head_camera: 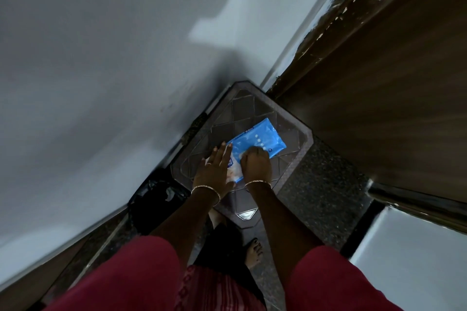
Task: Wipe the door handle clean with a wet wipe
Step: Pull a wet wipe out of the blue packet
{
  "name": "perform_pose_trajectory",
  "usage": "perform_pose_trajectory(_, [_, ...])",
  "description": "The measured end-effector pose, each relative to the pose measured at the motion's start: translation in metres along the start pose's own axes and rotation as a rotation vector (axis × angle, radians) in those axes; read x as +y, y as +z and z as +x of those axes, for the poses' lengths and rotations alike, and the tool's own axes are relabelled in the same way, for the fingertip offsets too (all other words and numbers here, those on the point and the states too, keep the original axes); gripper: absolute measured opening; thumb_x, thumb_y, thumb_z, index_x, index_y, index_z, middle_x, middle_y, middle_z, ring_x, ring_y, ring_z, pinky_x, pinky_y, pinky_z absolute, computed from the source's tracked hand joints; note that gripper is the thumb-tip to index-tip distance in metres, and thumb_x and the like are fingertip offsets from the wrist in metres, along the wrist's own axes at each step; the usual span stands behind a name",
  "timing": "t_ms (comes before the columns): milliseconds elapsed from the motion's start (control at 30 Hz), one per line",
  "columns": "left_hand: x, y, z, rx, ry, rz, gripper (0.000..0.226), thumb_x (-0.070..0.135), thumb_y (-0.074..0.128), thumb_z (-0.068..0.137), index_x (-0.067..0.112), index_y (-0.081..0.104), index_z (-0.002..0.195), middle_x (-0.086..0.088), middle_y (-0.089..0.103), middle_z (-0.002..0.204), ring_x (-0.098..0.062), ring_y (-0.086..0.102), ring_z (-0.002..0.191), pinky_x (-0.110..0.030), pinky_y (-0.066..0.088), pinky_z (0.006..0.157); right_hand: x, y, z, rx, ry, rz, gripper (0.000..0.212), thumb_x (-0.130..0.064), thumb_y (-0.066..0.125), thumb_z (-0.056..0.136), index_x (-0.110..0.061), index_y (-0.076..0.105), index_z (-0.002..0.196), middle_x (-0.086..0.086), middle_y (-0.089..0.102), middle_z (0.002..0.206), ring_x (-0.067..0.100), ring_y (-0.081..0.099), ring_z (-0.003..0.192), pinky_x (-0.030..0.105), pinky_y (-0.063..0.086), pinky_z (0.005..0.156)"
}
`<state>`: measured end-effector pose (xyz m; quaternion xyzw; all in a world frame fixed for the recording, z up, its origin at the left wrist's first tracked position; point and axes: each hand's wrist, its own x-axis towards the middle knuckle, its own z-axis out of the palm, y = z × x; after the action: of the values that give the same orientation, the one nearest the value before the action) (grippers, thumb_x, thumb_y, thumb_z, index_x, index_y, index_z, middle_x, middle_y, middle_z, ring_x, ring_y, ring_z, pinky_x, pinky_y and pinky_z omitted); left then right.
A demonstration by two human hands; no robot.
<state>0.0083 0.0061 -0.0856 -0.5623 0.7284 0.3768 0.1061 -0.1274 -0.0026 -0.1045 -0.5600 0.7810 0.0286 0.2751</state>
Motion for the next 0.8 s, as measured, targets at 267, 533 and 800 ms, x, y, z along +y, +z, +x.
perform_pose_trajectory(267, [0.001, 0.0, 0.002, -0.018, -0.023, 0.014, 0.111, 0.042, 0.071, 0.079, 0.024, -0.008, 0.155, -0.002, -0.006, 0.164, -0.025, 0.004, 0.151, -0.052, 0.02, 0.118, 0.009, 0.003, -0.008, 0.047, -0.038, 0.06, 0.034, -0.022, 0.058, 0.097, 0.002, 0.058, 0.122, 0.02, 0.063, 0.124, 0.033, 0.06, 0.116, 0.043, 0.048, 0.103])
perform_pose_trajectory(533, [0.003, 0.001, 0.001, -0.036, -0.04, 0.068, 0.106, 0.042, 0.067, 0.084, 0.025, -0.011, 0.154, -0.001, -0.013, 0.163, -0.025, 0.0, 0.151, -0.052, 0.017, 0.119, 0.007, -0.012, -0.015, 0.026, 0.122, 0.368, 0.028, -0.008, 0.044, 0.101, 0.011, 0.056, 0.118, 0.029, 0.058, 0.122, 0.042, 0.055, 0.116, 0.048, 0.044, 0.101])
perform_pose_trajectory(800, [0.01, 0.002, 0.005, -0.084, -0.095, 0.116, 0.102, 0.041, 0.063, 0.087, 0.026, -0.013, 0.153, 0.0, -0.018, 0.162, -0.025, -0.004, 0.151, -0.053, 0.013, 0.12, 0.007, -0.025, -0.035, 0.186, 0.148, 0.531, 0.017, -0.009, 0.048, 0.101, 0.006, 0.051, 0.107, 0.02, 0.058, 0.103, 0.018, 0.054, 0.087, 0.022, 0.043, 0.069])
